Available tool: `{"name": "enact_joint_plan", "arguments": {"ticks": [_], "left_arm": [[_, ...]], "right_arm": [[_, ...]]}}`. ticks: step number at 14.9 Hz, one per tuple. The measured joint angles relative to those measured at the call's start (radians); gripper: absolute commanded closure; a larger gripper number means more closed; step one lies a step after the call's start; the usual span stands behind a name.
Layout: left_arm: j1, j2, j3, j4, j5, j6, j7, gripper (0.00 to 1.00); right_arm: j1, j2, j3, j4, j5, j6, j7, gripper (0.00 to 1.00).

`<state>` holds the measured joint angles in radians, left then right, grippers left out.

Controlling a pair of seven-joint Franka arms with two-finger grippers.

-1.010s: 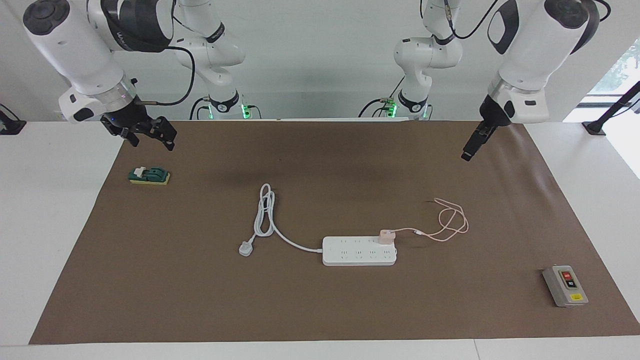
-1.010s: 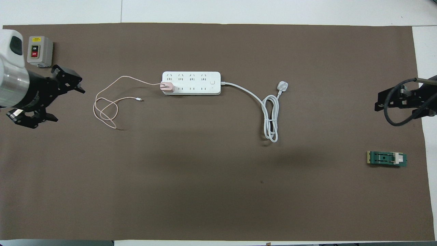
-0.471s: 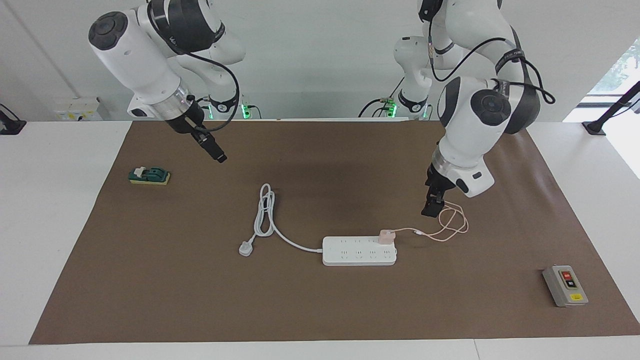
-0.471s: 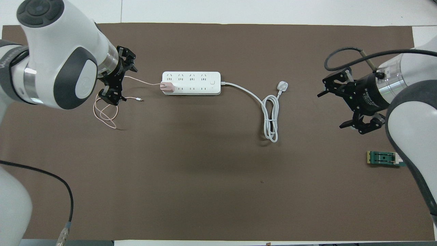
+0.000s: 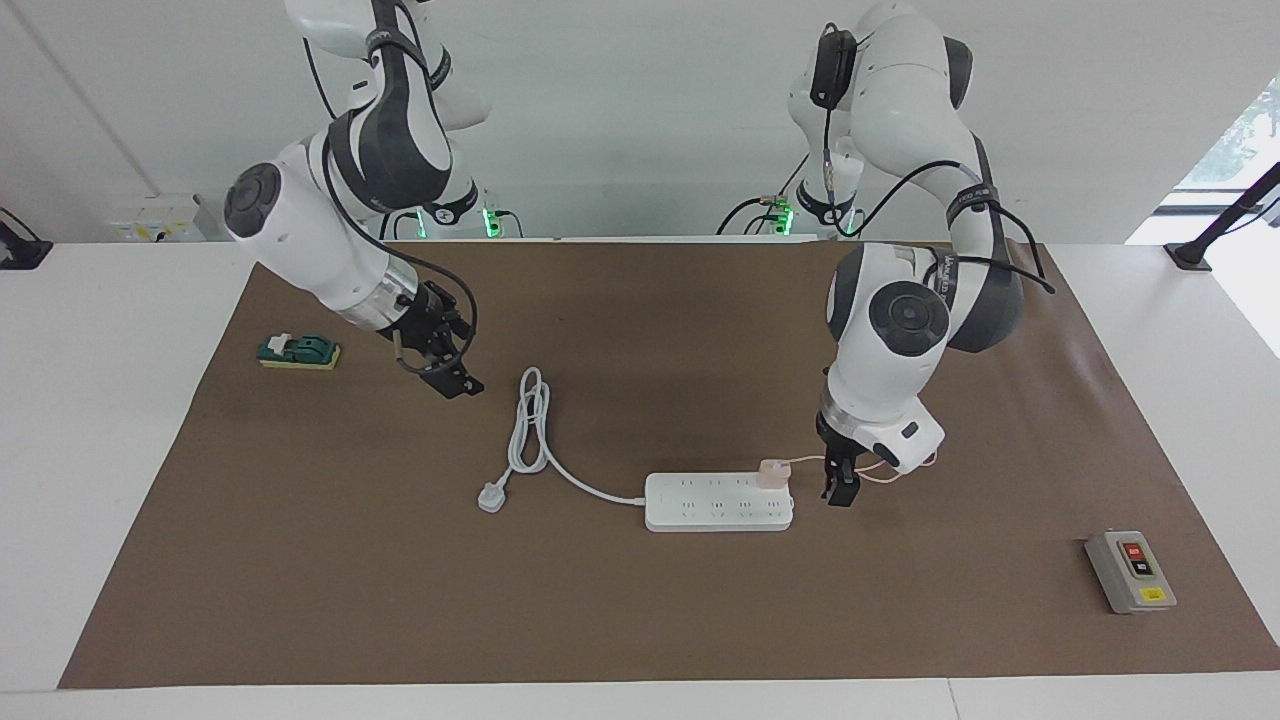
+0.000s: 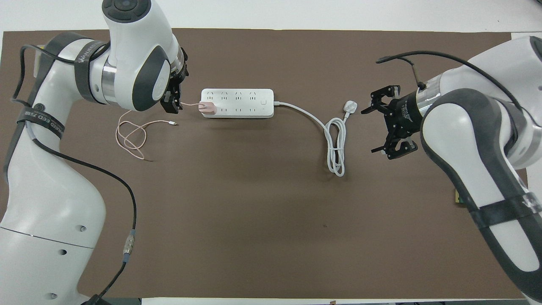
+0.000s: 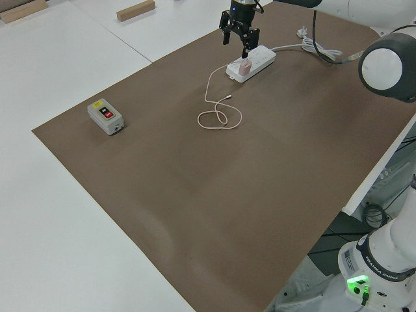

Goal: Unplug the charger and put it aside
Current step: 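Reach the left gripper to the pink charger while the right gripper reaches the strip, then grasp the pink charger with the left gripper while the right gripper grips the strip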

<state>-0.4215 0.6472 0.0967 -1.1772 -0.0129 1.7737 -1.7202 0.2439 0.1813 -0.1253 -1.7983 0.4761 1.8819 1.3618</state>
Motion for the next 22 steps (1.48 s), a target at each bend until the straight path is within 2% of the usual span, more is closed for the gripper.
{"name": "enact_joint_plan", "arguments": {"ticks": [5,7,10,12,16,22], "left_arm": [[-0.007,0.001,0.001,0.001,-0.035,0.036,-0.041,0.0],[-0.008,0.001,0.001,-0.011,-0.043,0.061,-0.042,0.0],[-0.018,0.001,0.001,-0.042,-0.046,0.096,-0.043,0.0],[-0.022,0.001,0.001,-0.064,-0.046,0.117,-0.044,0.0],[-0.034,-0.016,0.001,-0.131,-0.047,0.173,-0.044,0.0],[-0.058,-0.046,0.001,-0.2,-0.048,0.198,-0.049,0.0]], "right_arm": [[0.055,0.009,0.002,-0.046,0.042,0.066,0.18,0.0],[0.066,0.025,0.002,-0.069,0.107,0.11,0.214,0.0],[0.069,0.091,0.002,-0.076,0.207,0.209,0.217,0.0],[0.094,0.136,0.003,-0.071,0.23,0.267,0.197,0.0],[0.159,0.198,0.004,0.002,0.242,0.297,0.129,0.0],[0.173,0.331,0.004,0.17,0.245,0.298,0.001,0.0]]}}
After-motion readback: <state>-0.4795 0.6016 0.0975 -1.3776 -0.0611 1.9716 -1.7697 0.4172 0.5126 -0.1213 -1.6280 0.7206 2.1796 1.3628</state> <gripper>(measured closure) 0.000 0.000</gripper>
